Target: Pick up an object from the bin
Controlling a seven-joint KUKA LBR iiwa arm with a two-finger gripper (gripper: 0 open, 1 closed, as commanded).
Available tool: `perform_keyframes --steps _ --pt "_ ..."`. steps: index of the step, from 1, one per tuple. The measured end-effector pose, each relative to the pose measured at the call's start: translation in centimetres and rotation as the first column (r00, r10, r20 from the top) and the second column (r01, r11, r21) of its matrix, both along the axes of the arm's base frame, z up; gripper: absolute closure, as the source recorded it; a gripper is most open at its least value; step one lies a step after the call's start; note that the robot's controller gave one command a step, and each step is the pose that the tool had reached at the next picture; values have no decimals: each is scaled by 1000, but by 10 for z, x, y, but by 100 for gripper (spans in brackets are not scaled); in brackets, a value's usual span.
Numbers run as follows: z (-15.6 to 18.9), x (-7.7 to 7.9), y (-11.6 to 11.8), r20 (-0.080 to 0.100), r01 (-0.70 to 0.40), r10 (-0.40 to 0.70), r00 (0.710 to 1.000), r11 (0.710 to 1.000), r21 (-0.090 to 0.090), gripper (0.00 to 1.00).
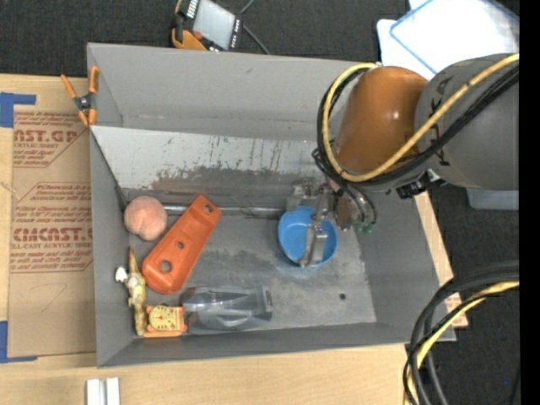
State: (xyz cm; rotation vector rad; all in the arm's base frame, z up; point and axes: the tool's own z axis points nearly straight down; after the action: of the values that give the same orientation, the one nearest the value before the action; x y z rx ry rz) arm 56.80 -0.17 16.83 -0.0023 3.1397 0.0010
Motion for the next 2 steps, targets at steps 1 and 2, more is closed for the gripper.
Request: perform_keyframes --steps 1,2 --pt "0 0 0 0 0 0 1000 1000 0 0" --pt "-98 7 -17 -1 -63 63 998 998 0 0"
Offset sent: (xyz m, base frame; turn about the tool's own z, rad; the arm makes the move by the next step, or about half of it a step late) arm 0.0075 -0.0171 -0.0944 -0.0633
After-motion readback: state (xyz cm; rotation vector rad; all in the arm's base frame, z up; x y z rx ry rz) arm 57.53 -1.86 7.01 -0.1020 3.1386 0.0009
